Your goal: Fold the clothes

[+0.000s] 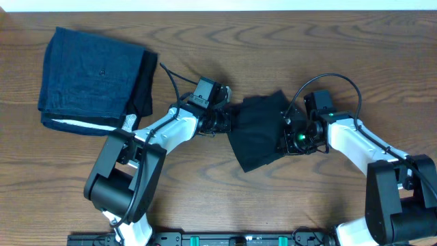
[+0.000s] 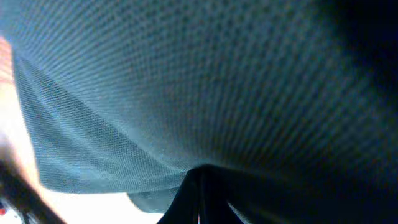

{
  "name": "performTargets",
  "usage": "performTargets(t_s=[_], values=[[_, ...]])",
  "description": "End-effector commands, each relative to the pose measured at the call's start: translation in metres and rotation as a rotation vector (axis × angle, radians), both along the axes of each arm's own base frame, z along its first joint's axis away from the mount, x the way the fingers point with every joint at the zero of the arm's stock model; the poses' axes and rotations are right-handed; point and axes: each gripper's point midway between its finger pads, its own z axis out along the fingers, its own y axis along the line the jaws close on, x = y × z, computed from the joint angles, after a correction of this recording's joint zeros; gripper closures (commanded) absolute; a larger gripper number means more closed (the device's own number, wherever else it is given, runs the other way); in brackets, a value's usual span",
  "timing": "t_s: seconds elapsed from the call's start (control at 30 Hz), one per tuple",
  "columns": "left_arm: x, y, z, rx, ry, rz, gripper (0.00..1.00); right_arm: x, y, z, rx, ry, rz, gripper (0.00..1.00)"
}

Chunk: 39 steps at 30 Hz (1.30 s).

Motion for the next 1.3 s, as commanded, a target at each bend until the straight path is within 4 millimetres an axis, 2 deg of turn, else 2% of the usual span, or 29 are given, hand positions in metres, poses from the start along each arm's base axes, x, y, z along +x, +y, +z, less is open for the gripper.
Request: performTargets(t_s=[0.0, 0.13, 0.23, 0.37, 0.43, 0.5, 0.63, 0.8, 0.9, 1.0, 1.17, 1.27], values=[[0.01, -0.001, 0.03, -0.011, -0.082, 0.01, 0.94, 0.016, 0.013, 0.028, 0.127, -0.028, -0.001, 0.99], [0.007, 0.0, 0.079, -0.055, -0.161, 0.01, 0.94, 0.032, 0.028, 0.078, 0.303, -0.129, 0.069, 0.99], [0.002, 0.002, 0.111, -0.083, -0.218, 0.011, 0.94, 0.049, 0.02, 0.098, 0.293, -0.211, 0.056, 0.99], [-0.002, 0.005, 0.15, -0.137, -0.284, 0.03, 0.94, 0.072, -0.006, 0.097, 0.184, -0.277, -0.014, 0.97], [-0.009, 0.001, 0.161, -0.163, -0.292, 0.014, 0.94, 0.082, -0.018, 0.091, 0.131, -0.302, -0.042, 0.97], [-0.016, -0.007, 0.162, -0.168, -0.293, -0.01, 0.94, 0.089, -0.023, 0.086, 0.098, -0.321, -0.052, 0.98], [-0.033, -0.029, 0.144, -0.153, -0.248, -0.079, 0.94, 0.103, -0.024, 0.079, 0.089, -0.363, -0.056, 0.99], [-0.049, -0.053, 0.097, -0.078, -0.164, -0.144, 0.94, 0.121, -0.024, 0.064, 0.089, -0.394, -0.06, 0.98], [-0.052, -0.058, 0.066, -0.028, -0.111, -0.157, 0.94, 0.128, -0.024, 0.047, 0.09, -0.37, -0.079, 0.97], [-0.052, -0.06, 0.037, 0.001, -0.066, -0.161, 0.94, 0.131, -0.024, 0.022, 0.088, -0.338, -0.081, 0.96], [-0.058, -0.058, 0.005, 0.037, 0.024, -0.133, 0.94, 0.13, -0.024, -0.017, 0.083, -0.271, -0.083, 0.96], [-0.066, -0.059, -0.007, 0.059, 0.057, -0.146, 0.94, 0.13, -0.025, -0.022, 0.081, -0.265, -0.085, 0.95]])
